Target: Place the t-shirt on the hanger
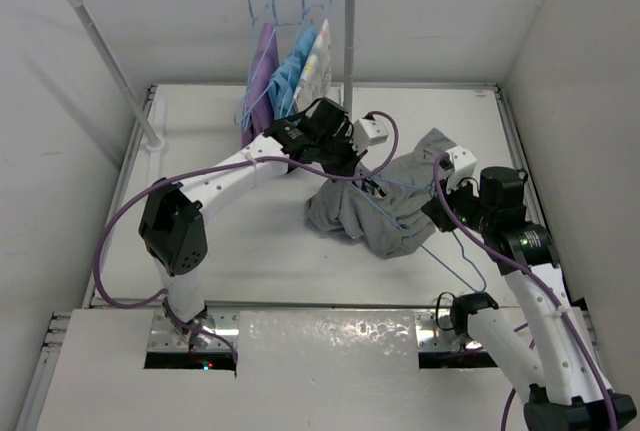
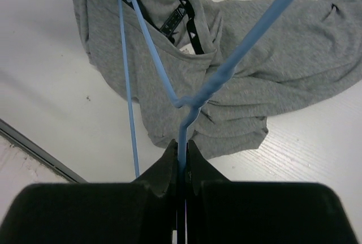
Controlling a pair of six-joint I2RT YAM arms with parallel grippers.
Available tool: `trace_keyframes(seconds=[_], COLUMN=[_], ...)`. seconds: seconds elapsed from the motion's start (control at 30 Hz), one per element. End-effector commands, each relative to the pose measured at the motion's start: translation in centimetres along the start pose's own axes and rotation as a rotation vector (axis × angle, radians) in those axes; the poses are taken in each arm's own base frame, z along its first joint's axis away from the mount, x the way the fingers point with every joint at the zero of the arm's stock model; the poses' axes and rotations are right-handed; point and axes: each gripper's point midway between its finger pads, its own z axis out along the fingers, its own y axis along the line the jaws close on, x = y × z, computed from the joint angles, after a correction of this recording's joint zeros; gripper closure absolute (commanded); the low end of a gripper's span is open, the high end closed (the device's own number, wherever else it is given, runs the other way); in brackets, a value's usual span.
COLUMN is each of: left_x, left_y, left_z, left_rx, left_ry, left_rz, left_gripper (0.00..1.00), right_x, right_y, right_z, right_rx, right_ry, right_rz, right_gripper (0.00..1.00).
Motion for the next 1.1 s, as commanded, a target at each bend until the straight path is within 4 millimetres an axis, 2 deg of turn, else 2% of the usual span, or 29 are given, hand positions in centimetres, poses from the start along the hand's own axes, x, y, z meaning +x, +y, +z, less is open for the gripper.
trace_keyframes(seconds=[0.0, 0.13, 0.2, 0.3, 0.4, 0.43, 0.47, 0.5, 0.57, 0.6, 0.63, 0.7, 0.8, 0.83, 0.9, 0.97, 1.07], left_x=[-1.3, -3.8, -3.6, -1.9, -0.1, 0.8, 1.6, 2.3, 4.3, 5.5, 5.9, 7.0, 7.2, 6.9, 6.4, 6.3, 6.0], left_y=[-1.2, -0.7, 0.1, -0.2, -2.2, -2.7, -3.0, -3.3, -3.5, -3.2, -2.7, -1.8, -0.8, -0.6, 0.5, 1.3, 3.6], left_z=[-1.6, -3.1, -3.4, -3.7, -4.0, -4.0, -3.9, -3.8, -3.4, -3.1, -3.1, -3.3, -3.6, -3.6, -2.9, -2.1, -0.2], left_rx=[0.049, 0.017, -0.028, -0.027, 0.057, 0.076, 0.093, 0.108, 0.114, 0.089, 0.061, 0.005, -0.043, -0.057, -0.112, -0.140, -0.229], left_ry=[-0.058, -0.124, -0.116, -0.093, -0.075, -0.059, -0.046, -0.028, 0.024, 0.067, 0.088, 0.153, 0.156, 0.143, 0.130, 0.139, 0.153], left_rz=[0.051, 0.116, 0.139, 0.172, 0.167, 0.169, 0.169, 0.167, 0.161, 0.131, 0.111, 0.052, 0.009, 0.006, -0.019, -0.034, -0.055], left_gripper=[1.00, 1.00, 1.00, 1.00, 1.00, 1.00, 0.97, 0.95, 0.79, 0.73, 0.63, 0.55, 0.48, 0.42, 0.37, 0.37, 0.37], right_x=[-2.3, -1.3, -1.4, -1.4, -1.4, -0.3, -0.3, 0.9, 2.0, 2.9, 3.4, 4.4, 5.1, 5.1, 5.3, 5.6, 5.8], right_y=[0.8, 2.3, 2.9, 3.6, 4.4, 4.6, 4.7, 4.9, 5.3, 5.9, 5.7, 6.2, 6.2, 6.3, 6.3, 6.3, 6.5], right_z=[0.7, 1.6, 1.5, 1.2, 1.8, 2.7, 3.2, 3.8, 4.9, 5.2, 5.6, 6.0, 6.3, 6.4, 6.7, 6.9, 7.0], right_rx=[-0.067, -0.161, -0.191, -0.223, -0.280, -0.298, -0.309, -0.320, -0.317, -0.327, -0.303, -0.305, -0.288, -0.290, -0.290, -0.282, -0.287], right_ry=[-0.088, -0.069, -0.092, -0.117, -0.115, -0.083, -0.090, -0.061, -0.024, 0.004, 0.021, 0.059, 0.076, 0.074, 0.091, 0.110, 0.123], right_rz=[-0.055, -0.064, -0.071, -0.084, -0.058, -0.029, -0.021, -0.011, -0.019, -0.026, -0.032, -0.038, -0.037, -0.037, -0.033, -0.036, -0.042], right_gripper=[1.00, 1.00, 1.00, 1.00, 1.00, 1.00, 1.00, 1.00, 1.00, 1.00, 1.00, 1.00, 1.00, 1.00, 1.00, 1.00, 1.00])
